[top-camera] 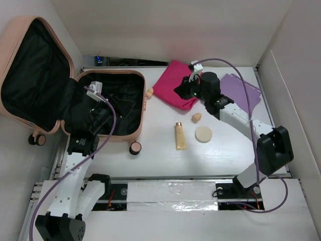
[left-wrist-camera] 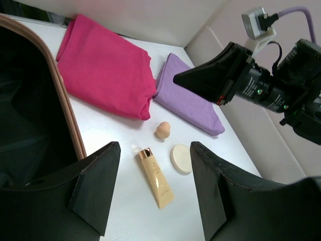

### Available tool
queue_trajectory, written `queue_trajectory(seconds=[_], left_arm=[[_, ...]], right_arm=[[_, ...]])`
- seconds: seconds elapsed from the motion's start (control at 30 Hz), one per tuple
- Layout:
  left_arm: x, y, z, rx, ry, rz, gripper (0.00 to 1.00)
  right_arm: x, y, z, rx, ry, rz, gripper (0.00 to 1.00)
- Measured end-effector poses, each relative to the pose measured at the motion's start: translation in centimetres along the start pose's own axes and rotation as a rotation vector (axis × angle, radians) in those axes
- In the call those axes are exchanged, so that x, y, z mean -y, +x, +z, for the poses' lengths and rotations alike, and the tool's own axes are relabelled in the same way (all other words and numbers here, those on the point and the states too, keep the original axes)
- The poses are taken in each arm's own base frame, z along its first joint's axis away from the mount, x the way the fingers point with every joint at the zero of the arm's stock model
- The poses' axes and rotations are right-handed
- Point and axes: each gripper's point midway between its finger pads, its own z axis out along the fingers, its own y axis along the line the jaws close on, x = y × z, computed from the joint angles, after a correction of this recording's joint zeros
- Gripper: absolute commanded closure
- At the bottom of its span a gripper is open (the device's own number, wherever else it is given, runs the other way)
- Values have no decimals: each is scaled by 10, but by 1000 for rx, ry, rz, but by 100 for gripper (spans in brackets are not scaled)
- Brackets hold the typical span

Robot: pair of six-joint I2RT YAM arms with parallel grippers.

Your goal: Pack the luggage

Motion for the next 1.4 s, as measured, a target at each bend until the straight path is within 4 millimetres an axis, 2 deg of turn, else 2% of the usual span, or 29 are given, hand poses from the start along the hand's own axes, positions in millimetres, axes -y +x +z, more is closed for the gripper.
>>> queue_trajectory(seconds=[0.03, 0.1, 0.2, 0.3, 0.33, 0.37, 0.47, 0.57, 0.6, 0.63, 0.7, 0.73, 0.87, 0.9, 1.0, 1.4], left_arm=[[-2, 1, 0, -4, -9, 1, 47], [-7, 4, -1, -13, -31, 2, 48], [-11, 6, -3, -16, -57, 8, 59], [-11, 3, -8, -1, -71, 26, 83], [-10, 2, -9, 6, -72, 34, 100], [-10, 1, -11, 14, -74, 41, 100], [-11, -2, -13, 28, -89, 65, 100], [-16, -2, -13, 32, -117, 72, 100], [-18, -2, -13, 32, -125, 74, 100], [-18, -1, -13, 32, -130, 74, 98], [-20, -1, -13, 34, -142, 80, 86], [-21, -1, -13, 36, -145, 82, 74], [-23, -2, -13, 38, -156, 91, 55], [-23, -2, -13, 38, -157, 93, 53], [-24, -2, -13, 39, -162, 101, 53], [-28, -1, -13, 37, -178, 110, 51]], right_arm=[[0, -2, 4, 3, -4, 5, 100], [0, -4, 15, 0, -12, 20, 100], [2, -7, 35, -7, -24, 29, 100], [7, -9, 60, -12, -31, 40, 100], [9, -11, 69, -11, -32, 43, 100], [11, -12, 78, -10, -34, 47, 100], [19, -9, 105, -18, -29, 60, 98], [28, -6, 134, -29, -22, 81, 82], [31, -5, 144, -29, -20, 87, 69], [34, -2, 154, -33, -16, 97, 64], [41, 5, 171, -44, -6, 112, 55], [45, 10, 180, -49, 0, 117, 48], [54, 31, 206, -80, 26, 153, 48], [55, 37, 211, -89, 32, 164, 48], [57, 50, 222, -110, 41, 190, 49], [39, 88, 227, -184, 31, 213, 49]])
